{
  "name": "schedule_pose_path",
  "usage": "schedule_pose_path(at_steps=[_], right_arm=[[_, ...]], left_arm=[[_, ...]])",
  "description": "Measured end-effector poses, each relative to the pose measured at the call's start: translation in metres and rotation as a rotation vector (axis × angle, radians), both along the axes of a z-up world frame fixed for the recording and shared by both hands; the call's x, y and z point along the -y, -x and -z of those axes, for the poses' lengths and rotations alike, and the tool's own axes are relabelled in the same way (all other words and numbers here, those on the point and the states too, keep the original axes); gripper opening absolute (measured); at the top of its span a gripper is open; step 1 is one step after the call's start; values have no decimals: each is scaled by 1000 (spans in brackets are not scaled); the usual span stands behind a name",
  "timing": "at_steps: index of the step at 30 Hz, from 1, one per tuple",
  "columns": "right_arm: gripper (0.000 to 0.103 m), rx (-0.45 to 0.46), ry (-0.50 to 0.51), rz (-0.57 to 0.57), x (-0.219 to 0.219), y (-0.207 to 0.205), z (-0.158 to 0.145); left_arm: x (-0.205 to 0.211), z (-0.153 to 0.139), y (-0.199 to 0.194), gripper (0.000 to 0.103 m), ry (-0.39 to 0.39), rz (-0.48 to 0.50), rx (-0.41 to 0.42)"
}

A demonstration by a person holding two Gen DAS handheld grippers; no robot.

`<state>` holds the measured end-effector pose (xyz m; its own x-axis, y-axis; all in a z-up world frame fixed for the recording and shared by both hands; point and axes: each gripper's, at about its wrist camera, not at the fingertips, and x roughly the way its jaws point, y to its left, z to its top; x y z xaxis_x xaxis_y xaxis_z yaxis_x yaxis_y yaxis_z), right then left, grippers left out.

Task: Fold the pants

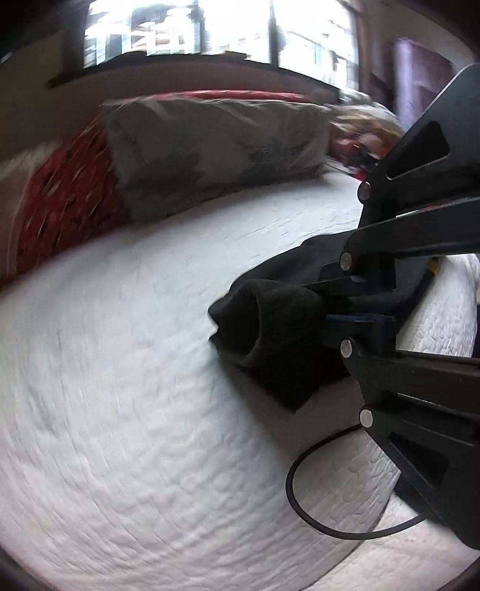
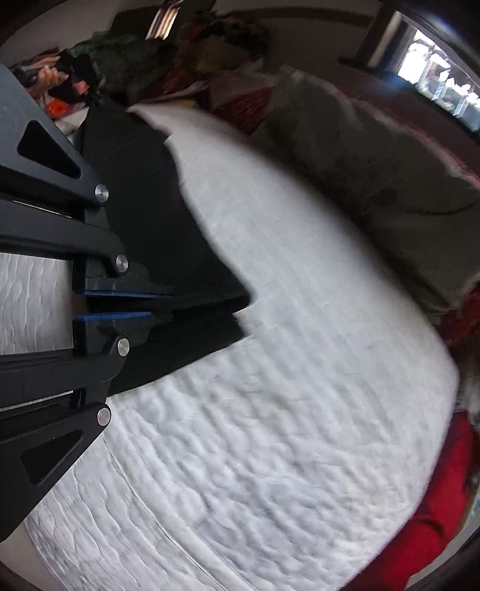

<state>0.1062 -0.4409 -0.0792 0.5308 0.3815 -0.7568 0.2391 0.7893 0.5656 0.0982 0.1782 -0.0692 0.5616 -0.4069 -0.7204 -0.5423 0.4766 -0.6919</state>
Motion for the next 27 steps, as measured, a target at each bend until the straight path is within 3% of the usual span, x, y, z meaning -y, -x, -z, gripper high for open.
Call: schedule_pose_path(at_steps=[4,6,9,12,15,18,23,25,27], right_arm=[[5,41,2,25,20,15,-19],[6,3,5,27,23,21,-7],[6,-59,1,26,21,26,22],[9,-47,-17,36,20,31,30],[25,-49,-68,37,28,33,22],[44,16,-92,89,47,33,7],[45,-1,-72,82,44,12,13],[45,-10,-56,75,40,5,18],[45,-8,-53,75,35,-3,20]], left_arm=[[5,29,-4,5,-42,18,-92],[1,50,0,5,-20,-1,-142],[-7,61,8,5,55,-28,-129],[-10,53,10,5,41,15,-119],[-5,37,16,6,-17,75,-90],[-6,26,26,10,-66,91,-65],[-26,1,51,11,-92,-3,8],[-33,-13,46,21,-144,-2,20],[-37,-23,25,44,-194,25,9]])
